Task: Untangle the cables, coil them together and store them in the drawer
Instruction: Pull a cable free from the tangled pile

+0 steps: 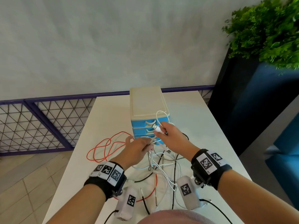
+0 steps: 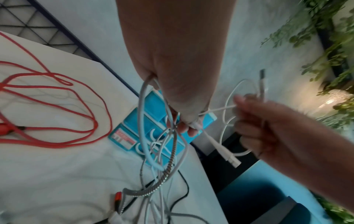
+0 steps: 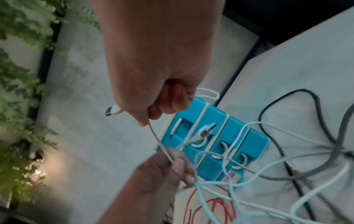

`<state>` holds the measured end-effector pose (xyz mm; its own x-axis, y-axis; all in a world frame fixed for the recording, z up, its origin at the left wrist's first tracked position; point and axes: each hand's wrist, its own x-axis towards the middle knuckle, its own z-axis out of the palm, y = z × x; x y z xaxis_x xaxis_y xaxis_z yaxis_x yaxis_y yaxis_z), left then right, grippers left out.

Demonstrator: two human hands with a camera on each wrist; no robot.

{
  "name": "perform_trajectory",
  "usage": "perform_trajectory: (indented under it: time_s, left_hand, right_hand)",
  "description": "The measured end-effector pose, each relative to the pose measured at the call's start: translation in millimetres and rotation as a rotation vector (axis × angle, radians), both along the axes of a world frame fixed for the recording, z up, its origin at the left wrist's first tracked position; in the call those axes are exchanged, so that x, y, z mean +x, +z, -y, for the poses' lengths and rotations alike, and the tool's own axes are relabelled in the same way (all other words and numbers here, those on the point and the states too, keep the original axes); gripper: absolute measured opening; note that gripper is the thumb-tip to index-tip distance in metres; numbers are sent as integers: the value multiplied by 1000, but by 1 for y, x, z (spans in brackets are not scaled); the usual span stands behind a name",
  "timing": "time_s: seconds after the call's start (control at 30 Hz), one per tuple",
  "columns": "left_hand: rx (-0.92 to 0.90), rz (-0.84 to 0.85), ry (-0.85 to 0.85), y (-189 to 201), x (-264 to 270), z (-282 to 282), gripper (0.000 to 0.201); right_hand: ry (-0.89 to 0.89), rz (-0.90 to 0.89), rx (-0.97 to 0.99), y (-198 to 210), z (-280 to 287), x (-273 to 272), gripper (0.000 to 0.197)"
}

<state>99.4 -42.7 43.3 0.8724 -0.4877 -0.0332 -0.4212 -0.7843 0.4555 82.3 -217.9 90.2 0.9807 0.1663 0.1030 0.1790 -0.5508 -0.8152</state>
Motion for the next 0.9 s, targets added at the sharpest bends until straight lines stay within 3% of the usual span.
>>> perform_trajectory:
  time_s: [0.13, 0.33, 0.47, 0.53, 0.63, 0.77, 0.9]
  left_hand:
    - [29, -109, 66, -20, -2, -11, 25]
    - [74, -223, 138, -43, -5, -32, 30]
    - [-12, -266, 176, -45, -7, -41, 34]
    - [-72, -271, 194, -38, -5, -42, 35]
    - [-61, -176, 233, -33, -2, -43, 33]
    - [0, 14, 182, -18, 2, -27, 30]
    - [58, 147, 94, 2, 5, -2, 22]
  right_hand:
    - [-49, -45, 252, 26, 3, 8, 24]
    - [-148, -31, 704, 64, 14, 15, 30]
    - [-175, 18, 700, 76, 25, 18, 33]
    - [-255, 50, 610, 72, 31, 19, 32]
    - [-290, 163, 187, 61, 41, 22, 24]
    - [84, 28, -230, 43, 34, 11, 17]
    - [297, -36, -513, 15, 10, 5, 47]
